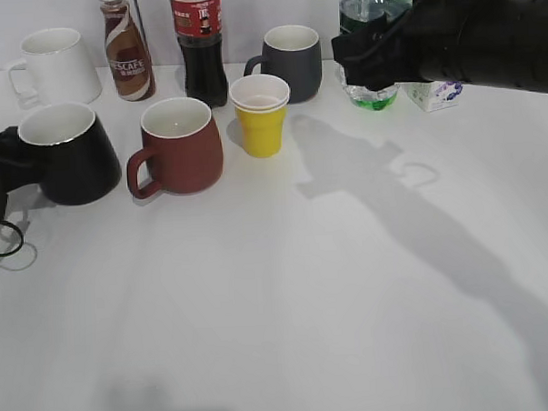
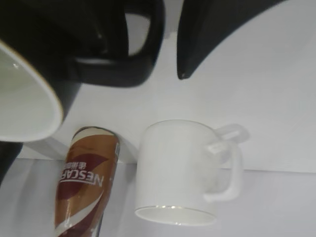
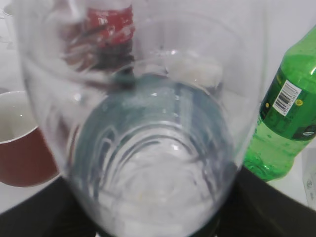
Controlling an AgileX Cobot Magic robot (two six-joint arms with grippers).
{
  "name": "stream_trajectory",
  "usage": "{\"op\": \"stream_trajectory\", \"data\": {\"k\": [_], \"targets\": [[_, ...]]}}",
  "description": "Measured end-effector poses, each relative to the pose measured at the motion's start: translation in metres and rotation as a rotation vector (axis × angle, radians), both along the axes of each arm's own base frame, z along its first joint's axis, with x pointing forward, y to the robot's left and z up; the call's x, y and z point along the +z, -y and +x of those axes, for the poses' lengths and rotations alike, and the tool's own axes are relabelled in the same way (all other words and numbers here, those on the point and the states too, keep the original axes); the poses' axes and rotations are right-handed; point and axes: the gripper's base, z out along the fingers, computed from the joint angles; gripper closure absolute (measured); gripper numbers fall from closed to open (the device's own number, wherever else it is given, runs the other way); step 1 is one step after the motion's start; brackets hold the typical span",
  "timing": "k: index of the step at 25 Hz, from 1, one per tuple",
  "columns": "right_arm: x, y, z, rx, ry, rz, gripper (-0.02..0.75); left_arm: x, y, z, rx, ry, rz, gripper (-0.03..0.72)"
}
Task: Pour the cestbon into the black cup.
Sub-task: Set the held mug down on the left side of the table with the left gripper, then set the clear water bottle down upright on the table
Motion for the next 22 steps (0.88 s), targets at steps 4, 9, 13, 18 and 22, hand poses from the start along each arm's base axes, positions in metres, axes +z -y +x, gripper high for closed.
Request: {"op": "stream_trajectory", "data": {"k": [4,9,13,18,22], "targets": [[0.000,0.000,0.000,0.000,-0.001,0.001,0.305,0.003,0.001,-0.004,-0.007,0.010,-0.001,0.416],[0.000,0.000,0.000,-0.001,-0.002,0.001,0.305,0.006,0.001,-0.015,-0.008,0.011,-0.005,0.425],[0.000,0.000,0.000,-0.004,-0.003,0.006,0.305,0.001,0.002,-0.029,-0.005,-0.027,-0.009,0.438],[-0.014,0.017,-0.002,-0.066,-0.002,0.084,0.305,0.001,-0.001,-0.052,0.035,-0.066,-0.019,0.440],[-0.035,0.036,-0.002,-0.110,0.007,0.103,0.305,0.010,0.000,-0.069,0.039,-0.061,-0.020,0.440]]}}
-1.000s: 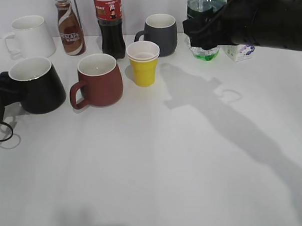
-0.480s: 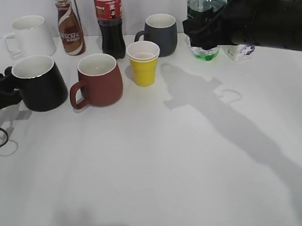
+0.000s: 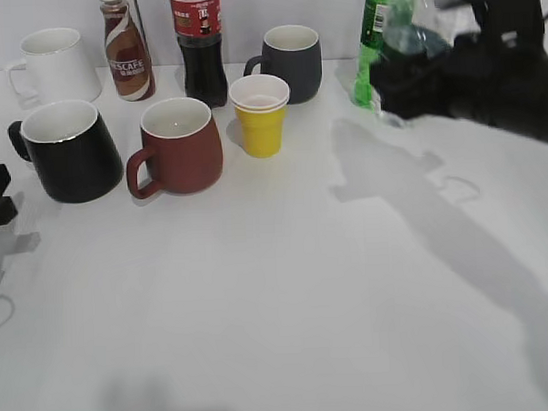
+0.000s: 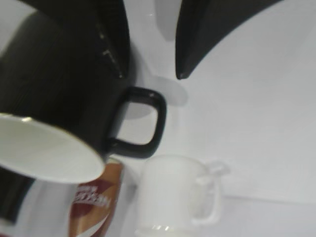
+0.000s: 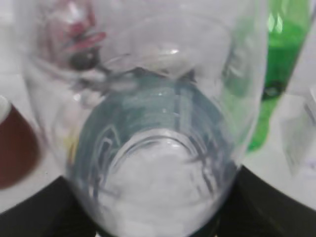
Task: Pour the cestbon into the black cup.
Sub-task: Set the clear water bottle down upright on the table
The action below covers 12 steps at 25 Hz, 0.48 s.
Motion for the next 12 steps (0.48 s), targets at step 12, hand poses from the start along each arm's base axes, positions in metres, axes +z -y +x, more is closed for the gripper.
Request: {"op": "stream_trajectory", "data": {"k": [12], "targets": [[-0.092,0.001,0.016,0.009,-0.052,-0.007,0.305,0.038,0.011,-0.015,-0.118,0.143,0.034,0.442]]}}
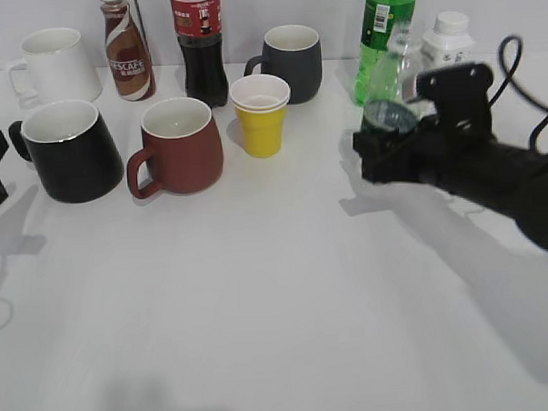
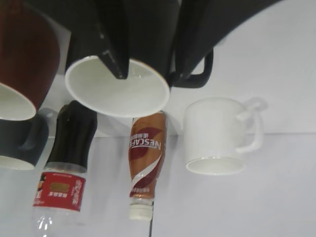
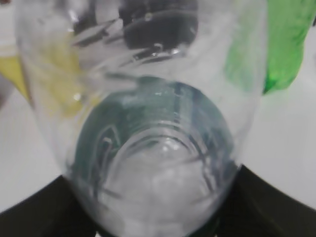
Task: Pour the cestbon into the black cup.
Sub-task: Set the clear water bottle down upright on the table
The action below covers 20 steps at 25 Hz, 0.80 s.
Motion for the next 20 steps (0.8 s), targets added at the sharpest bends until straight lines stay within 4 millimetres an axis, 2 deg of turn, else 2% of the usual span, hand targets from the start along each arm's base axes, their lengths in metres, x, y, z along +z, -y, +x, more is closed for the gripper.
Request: {"op": "stream_trajectory", "data": {"k": [2,6,11,17,20], "targets": [[-0.010,0.000,0.001,0.003,-0.014,-0.007,0.305,0.002,0.001,-0.001,-0.007,0.010,0.003,0.442],[-0.012,-0.001,0.000,0.008,0.000,-0.005,0.299,0.006,0.002,-0.001,-0.019,0.024,0.007,0.442],[-0.006,-0.002,0.000,0.022,0.077,0.008,0.112,0.014,0.003,-0.004,-0.038,0.059,0.016,0.451],[0.033,-0.001,-0.002,0.026,0.239,0.024,0.069,0.038,0.005,-0.011,-0.053,0.154,0.034,0.453],[0.070,0.002,-0.009,0.025,0.317,0.023,0.067,0.053,0.004,-0.019,-0.039,0.168,0.040,0.459]]}}
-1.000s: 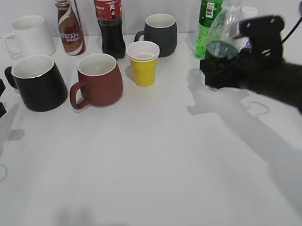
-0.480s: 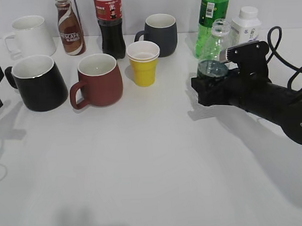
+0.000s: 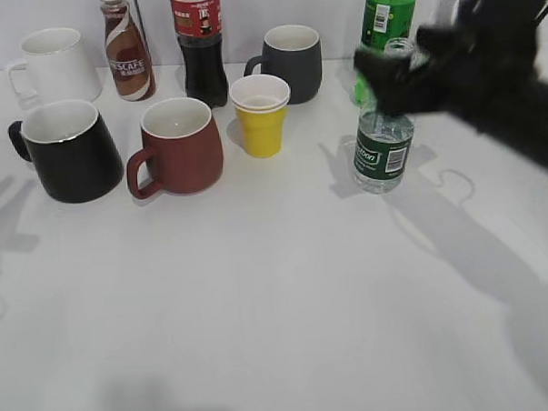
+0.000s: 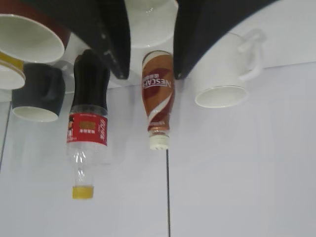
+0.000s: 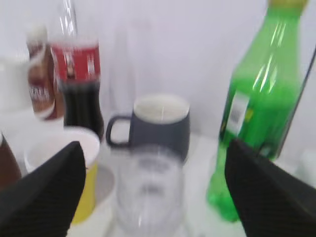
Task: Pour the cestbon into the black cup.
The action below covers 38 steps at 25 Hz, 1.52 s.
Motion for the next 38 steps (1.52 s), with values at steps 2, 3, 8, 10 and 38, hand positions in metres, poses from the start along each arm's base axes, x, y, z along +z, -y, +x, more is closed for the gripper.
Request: {"op": "stream_trajectory", "data": {"k": [2,3,8,10,38], "targets": [[0.025,0.003,-0.008,-0.002,0.016,-0.019,0.067,0.010,-0.001,-0.007,0.018,-0.014,0.009,0.459],[0.039,0.005,-0.014,-0.003,0.015,-0.038,0.067,0.017,-0.002,-0.013,0.029,-0.014,0.021,0.459],[0.103,0.021,-0.051,-0.021,0.030,-0.139,0.073,0.064,-0.008,-0.046,0.118,-0.058,0.109,0.459],[0.125,0.030,-0.072,-0.038,0.047,-0.160,0.078,0.093,-0.016,-0.069,0.224,-0.068,0.085,0.450],[0.078,0.124,-0.300,-0.012,-0.564,-0.258,0.115,0.071,-0.021,-0.233,0.074,-0.634,0.103,0.100]]}}
